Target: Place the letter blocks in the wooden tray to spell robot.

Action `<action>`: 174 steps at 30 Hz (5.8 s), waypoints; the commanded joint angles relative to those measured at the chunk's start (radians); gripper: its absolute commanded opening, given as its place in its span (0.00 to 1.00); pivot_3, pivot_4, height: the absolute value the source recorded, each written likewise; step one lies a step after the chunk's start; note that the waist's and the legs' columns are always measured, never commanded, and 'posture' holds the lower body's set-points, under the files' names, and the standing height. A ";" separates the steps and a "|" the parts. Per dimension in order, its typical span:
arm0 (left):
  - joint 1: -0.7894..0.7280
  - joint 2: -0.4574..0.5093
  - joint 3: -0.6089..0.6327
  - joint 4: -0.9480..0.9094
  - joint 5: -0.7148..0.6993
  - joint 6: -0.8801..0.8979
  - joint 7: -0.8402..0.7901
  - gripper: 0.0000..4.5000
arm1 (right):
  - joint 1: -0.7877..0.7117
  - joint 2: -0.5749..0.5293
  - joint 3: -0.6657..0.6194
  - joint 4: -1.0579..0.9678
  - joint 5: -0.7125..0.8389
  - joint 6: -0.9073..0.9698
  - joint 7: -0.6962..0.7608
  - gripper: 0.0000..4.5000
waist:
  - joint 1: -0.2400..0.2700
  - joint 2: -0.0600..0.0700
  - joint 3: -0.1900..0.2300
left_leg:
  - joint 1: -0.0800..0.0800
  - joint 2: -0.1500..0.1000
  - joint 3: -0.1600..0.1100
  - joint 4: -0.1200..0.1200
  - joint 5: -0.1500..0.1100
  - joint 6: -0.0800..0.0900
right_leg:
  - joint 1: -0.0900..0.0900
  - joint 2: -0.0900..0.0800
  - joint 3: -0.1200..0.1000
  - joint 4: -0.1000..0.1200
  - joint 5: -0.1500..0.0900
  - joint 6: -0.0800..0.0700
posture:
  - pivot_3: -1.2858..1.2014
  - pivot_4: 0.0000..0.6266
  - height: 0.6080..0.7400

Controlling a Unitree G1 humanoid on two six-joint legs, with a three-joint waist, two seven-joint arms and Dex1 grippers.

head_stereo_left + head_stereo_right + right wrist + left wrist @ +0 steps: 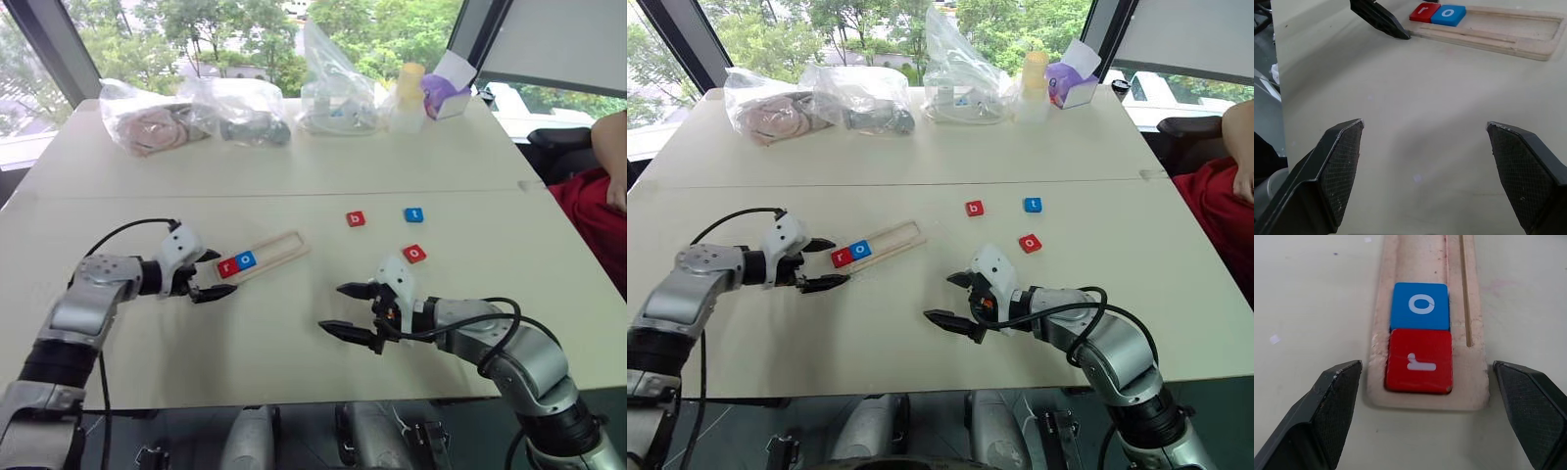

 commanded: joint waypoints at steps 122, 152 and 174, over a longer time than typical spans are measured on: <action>-0.111 -0.104 -0.079 -0.481 -0.253 0.304 -0.051 1.00 | -0.009 0.284 -0.431 -0.186 -0.295 0.232 -0.465 0.99 | -0.030 0.000 -0.006 | 0.001 0.002 -0.002 0.000 0.000 -0.001 | -0.005 0.010 0.012 0.007 -0.001 -0.003 | 0.52 0.24 1.00; -0.050 0.123 0.015 -0.569 -0.305 0.432 -0.118 1.00 | -0.227 -0.206 -0.141 1.026 -0.365 -0.860 0.624 0.57 | -0.030 0.000 -0.005 | 0.002 0.002 0.001 0.001 -0.001 0.002 | -0.001 0.011 0.012 0.003 0.001 0.000 | 0.52 0.24 1.00; 0.272 0.307 0.357 -0.591 -0.368 0.440 -0.113 1.00 | -0.600 0.168 0.173 0.834 -0.489 -0.601 0.463 0.25 | -0.023 0.001 -0.003 | 0.000 0.003 0.001 0.001 -0.001 0.002 | -0.008 0.009 0.012 0.011 0.000 -0.001 | 0.52 0.24 1.00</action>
